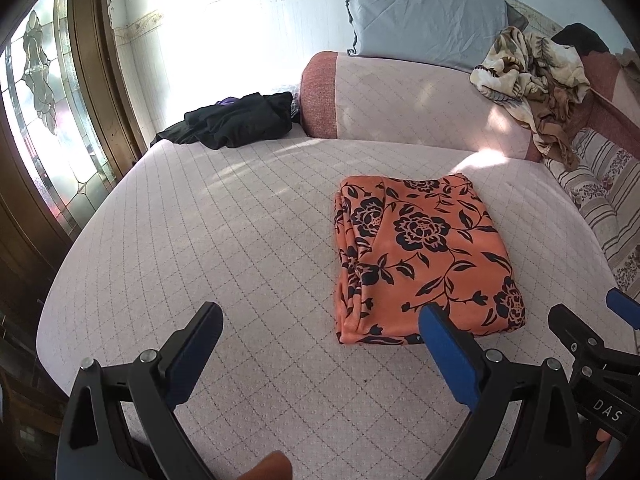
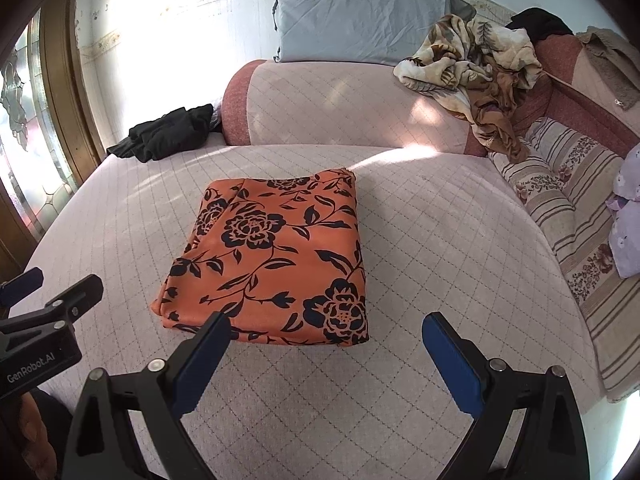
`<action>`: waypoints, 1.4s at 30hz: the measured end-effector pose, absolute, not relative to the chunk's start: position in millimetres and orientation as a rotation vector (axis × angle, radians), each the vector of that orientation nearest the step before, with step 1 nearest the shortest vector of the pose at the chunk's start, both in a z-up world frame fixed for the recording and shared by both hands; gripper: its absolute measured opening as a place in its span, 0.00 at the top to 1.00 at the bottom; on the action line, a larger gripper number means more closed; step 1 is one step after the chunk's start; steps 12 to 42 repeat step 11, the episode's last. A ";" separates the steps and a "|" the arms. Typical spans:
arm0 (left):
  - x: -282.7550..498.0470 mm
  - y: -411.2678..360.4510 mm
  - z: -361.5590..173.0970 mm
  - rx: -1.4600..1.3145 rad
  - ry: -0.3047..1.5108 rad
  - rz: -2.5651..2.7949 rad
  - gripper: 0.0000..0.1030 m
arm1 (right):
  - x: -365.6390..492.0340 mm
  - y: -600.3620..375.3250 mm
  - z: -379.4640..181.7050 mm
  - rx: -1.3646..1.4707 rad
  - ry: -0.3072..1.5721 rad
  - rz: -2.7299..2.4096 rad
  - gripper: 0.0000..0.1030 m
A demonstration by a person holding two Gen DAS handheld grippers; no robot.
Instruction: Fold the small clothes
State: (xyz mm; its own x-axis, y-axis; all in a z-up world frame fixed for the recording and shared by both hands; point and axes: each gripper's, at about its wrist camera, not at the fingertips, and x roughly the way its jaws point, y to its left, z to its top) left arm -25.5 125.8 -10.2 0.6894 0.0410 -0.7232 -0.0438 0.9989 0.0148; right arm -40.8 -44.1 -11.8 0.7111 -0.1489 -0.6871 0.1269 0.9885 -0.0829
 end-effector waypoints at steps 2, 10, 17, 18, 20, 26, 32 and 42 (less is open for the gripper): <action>-23.0 126.3 -11.5 -0.010 0.817 0.045 0.05 | -38.4 -44.0 -11.4 -0.036 0.763 -0.155 0.05; -17.6 121.6 -6.1 -0.009 0.788 0.001 0.03 | -30.8 -39.9 -12.8 -0.042 0.767 -0.143 0.05; -16.0 120.9 -5.6 -0.010 0.788 -0.003 0.03 | -29.7 -39.8 -13.5 -0.043 0.768 -0.143 0.05; -16.0 120.9 -5.6 -0.010 0.788 -0.003 0.03 | -29.7 -39.8 -13.5 -0.043 0.768 -0.143 0.05; -16.0 120.9 -5.6 -0.010 0.788 -0.003 0.03 | -29.7 -39.8 -13.5 -0.043 0.768 -0.143 0.05; -16.0 120.9 -5.6 -0.010 0.788 -0.003 0.03 | -29.7 -39.8 -13.5 -0.043 0.768 -0.143 0.05; -16.0 120.9 -5.6 -0.010 0.788 -0.003 0.03 | -29.7 -39.8 -13.5 -0.043 0.768 -0.143 0.05; -16.0 120.9 -5.6 -0.010 0.788 -0.003 0.03 | -29.7 -39.8 -13.5 -0.043 0.768 -0.143 0.05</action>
